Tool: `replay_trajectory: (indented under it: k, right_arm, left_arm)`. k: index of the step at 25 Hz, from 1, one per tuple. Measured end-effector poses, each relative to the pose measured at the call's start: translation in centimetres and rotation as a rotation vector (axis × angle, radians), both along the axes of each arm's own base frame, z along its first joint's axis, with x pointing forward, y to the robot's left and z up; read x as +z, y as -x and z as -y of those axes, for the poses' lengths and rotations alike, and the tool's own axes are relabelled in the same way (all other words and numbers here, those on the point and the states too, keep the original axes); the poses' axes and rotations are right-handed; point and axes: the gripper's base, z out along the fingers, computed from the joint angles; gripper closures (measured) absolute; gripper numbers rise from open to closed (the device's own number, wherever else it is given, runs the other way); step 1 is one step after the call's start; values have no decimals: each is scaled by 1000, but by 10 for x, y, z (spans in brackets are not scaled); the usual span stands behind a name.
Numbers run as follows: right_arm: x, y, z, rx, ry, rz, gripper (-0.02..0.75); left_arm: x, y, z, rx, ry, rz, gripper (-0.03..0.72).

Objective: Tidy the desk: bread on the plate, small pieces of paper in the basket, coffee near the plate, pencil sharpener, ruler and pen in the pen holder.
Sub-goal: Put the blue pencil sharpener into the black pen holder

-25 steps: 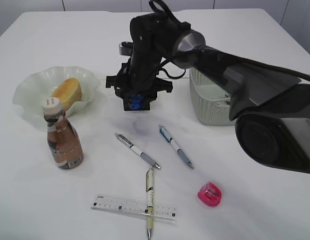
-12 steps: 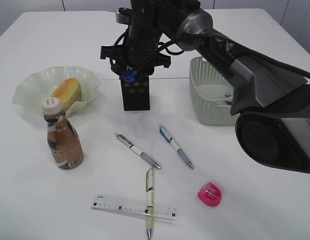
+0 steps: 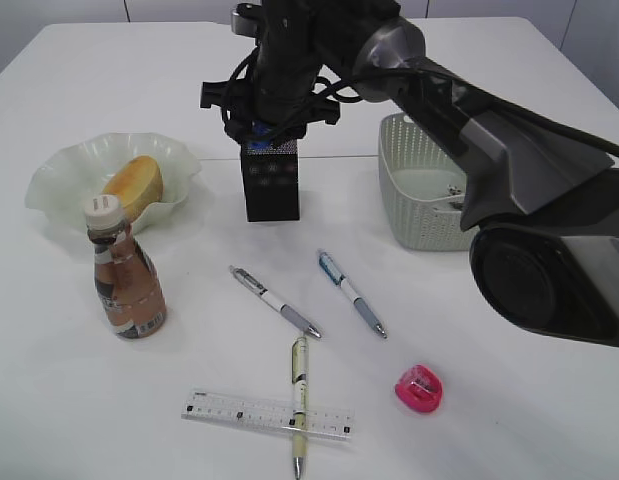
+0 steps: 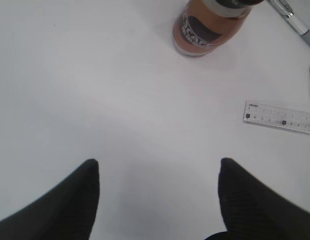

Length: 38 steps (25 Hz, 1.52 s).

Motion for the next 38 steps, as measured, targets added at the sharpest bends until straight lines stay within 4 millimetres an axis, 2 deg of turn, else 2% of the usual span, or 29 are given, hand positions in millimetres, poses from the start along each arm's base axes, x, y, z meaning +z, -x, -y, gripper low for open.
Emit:
replay_trajectory:
  k: [8, 14, 23, 28, 33, 38]
  right_arm:
    - [4, -6, -1, -2, -11, 81, 417]
    - [6, -9, 4, -16, 48, 124, 417]
    - [6, -10, 6, -21, 65, 134, 416]
    - [6, -10, 5, -18, 55, 133, 388]
    - [6, -10, 4, -16, 47, 130, 321]
    - [6, -10, 4, -16, 46, 132, 306]
  left_arm:
    - [0, 0, 0, 0, 0, -2, 146]
    - [0, 0, 0, 0, 0, -2, 146]
    - [0, 0, 0, 0, 0, -2, 146]
    - [0, 0, 0, 0, 0, -2, 146]
    - [0, 0, 0, 0, 0, -2, 146]
    - [0, 0, 0, 0, 0, -2, 146]
